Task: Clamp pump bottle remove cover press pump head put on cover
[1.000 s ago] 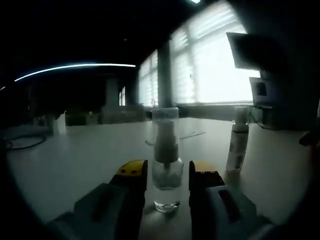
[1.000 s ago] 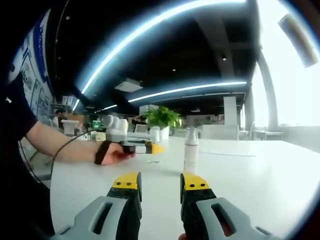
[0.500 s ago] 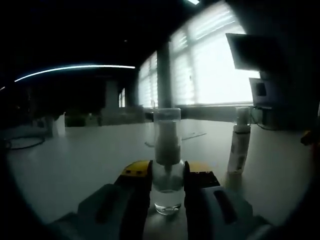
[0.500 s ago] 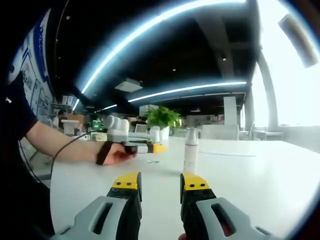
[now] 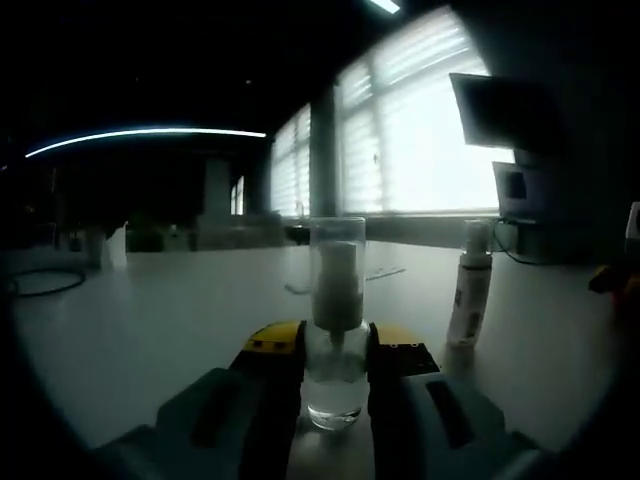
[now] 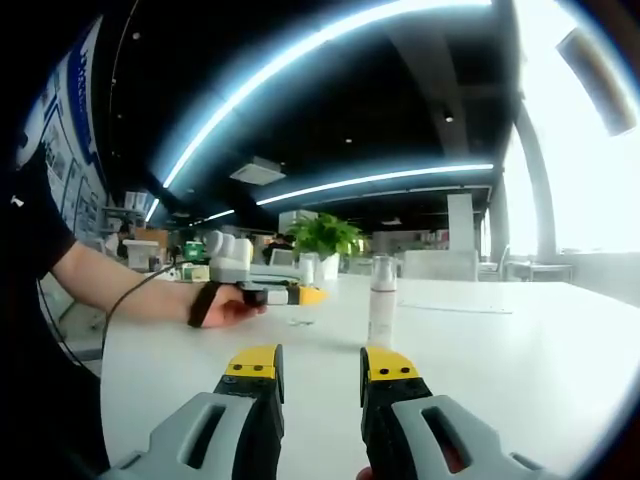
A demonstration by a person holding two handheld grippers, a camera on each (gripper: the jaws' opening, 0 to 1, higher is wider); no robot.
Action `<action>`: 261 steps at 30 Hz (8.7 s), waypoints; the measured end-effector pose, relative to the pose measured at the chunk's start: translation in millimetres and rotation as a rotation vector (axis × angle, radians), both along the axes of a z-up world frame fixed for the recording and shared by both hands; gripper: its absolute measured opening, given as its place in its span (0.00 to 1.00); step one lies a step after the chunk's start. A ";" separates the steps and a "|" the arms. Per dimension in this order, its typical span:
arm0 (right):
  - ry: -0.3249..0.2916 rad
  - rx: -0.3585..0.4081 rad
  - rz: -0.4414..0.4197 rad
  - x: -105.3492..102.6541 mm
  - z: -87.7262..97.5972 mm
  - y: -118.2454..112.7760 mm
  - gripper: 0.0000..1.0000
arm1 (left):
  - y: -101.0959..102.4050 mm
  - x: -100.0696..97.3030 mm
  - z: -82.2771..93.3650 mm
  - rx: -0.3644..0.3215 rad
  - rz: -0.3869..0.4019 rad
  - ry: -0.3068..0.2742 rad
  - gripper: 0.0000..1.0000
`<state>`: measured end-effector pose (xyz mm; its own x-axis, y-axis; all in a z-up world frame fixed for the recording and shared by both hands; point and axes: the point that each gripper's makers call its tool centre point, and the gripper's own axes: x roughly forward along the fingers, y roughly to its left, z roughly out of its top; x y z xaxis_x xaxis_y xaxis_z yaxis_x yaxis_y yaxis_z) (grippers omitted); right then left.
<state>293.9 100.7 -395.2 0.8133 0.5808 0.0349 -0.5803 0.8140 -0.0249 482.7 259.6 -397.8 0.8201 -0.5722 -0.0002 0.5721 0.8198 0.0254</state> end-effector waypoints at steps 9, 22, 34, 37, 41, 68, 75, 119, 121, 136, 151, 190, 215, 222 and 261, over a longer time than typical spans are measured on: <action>0.000 -0.001 -0.004 -0.1 0.5 1.1 0.25 | 1.0 -10.0 18.1 -0.065 -0.074 0.001 0.15; -0.004 0.001 -0.002 0.3 0.5 -0.4 0.25 | -4.3 -49.9 40.7 -0.098 -0.166 -0.018 0.15; -0.004 0.000 -0.003 2.8 -1.2 -4.7 0.25 | -20.7 -81.2 40.4 -0.099 -0.250 -0.011 0.15; -0.005 -0.002 -0.003 2.3 -1.3 -3.9 0.25 | -20.3 -90.2 39.1 -0.095 -0.264 -0.004 0.15; -0.006 -0.002 -0.001 0.7 -0.7 -1.7 0.25 | -21.5 -103.3 38.8 -0.078 -0.289 -0.012 0.15; -0.005 -0.012 -0.006 1.0 -1.5 -1.0 0.25 | -27.0 -174.7 20.4 -0.045 -0.345 0.015 0.15; -0.004 -0.013 -0.005 -0.2 -1.3 0.7 0.25 | -25.4 -191.2 8.6 -0.023 -0.338 0.011 0.15; 0.000 0.043 -0.008 -2.9 5.8 -0.2 0.25 | -22.6 -192.1 -5.3 -0.011 -0.340 0.026 0.16; 0.001 0.049 -0.011 -3.2 6.2 0.1 0.25 | -22.3 -191.7 -5.6 -0.013 -0.340 0.028 0.16; -0.024 0.181 -0.027 -38.2 66.0 52.7 0.19 | -21.8 -190.0 -6.8 -0.008 -0.340 0.026 0.16; -0.014 0.042 0.025 -41.6 56.7 123.8 0.20 | -25.8 -193.2 -7.7 -0.003 -0.357 0.023 0.16; 0.018 -0.021 0.026 -22.0 40.7 145.1 0.10 | -26.4 -194.5 -10.6 0.020 -0.355 0.020 0.16; 0.016 -0.018 0.030 -23.4 41.6 144.4 0.08 | -26.2 -193.3 -11.7 0.027 -0.354 0.020 0.16; -0.016 -0.020 0.028 -23.8 57.4 142.5 0.08 | -26.3 -192.9 -11.8 0.031 -0.352 0.020 0.15; -0.059 0.043 -0.011 -23.3 89.4 121.4 0.08 | -27.3 -192.9 -11.5 0.032 -0.348 0.020 0.15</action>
<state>270.6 222.2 -305.7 0.8154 0.5688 0.1079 -0.5698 0.8214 -0.0243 289.8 232.4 -409.4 0.5755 -0.8170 -0.0372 0.8178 0.5745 0.0340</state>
